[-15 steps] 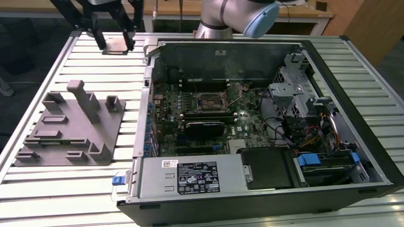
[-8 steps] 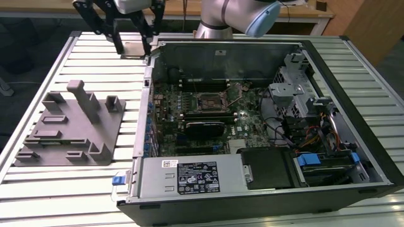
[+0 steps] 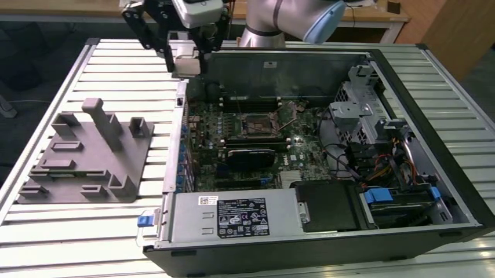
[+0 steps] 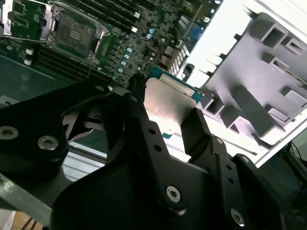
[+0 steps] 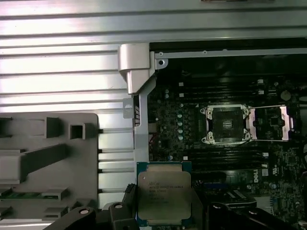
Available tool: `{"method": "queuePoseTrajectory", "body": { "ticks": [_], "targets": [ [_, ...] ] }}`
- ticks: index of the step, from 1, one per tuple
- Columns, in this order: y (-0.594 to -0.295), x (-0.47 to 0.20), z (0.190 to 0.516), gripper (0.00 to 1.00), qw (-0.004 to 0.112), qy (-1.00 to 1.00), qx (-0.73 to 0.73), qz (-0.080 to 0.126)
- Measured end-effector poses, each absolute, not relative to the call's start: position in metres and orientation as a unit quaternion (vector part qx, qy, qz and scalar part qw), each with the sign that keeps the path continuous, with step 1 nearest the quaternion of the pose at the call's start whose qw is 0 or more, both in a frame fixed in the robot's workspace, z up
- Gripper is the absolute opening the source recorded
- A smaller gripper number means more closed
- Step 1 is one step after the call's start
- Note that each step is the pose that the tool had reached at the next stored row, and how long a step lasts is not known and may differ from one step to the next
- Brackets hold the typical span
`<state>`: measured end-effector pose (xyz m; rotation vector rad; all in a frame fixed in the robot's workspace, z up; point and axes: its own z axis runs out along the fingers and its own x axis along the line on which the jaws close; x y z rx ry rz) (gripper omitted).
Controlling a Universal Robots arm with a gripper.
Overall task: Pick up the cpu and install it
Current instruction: 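Pick up the cpu and move it towards the insertion slot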
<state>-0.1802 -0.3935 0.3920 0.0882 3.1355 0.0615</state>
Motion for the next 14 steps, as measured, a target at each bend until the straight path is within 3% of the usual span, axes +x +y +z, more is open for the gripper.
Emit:
{"method": "queuePoseTrajectory", "body": {
  "ticks": [14],
  "targets": [
    [-0.394,-0.117,0.368,0.54,-0.011,0.999,0.028,0.019]
  ]
}}
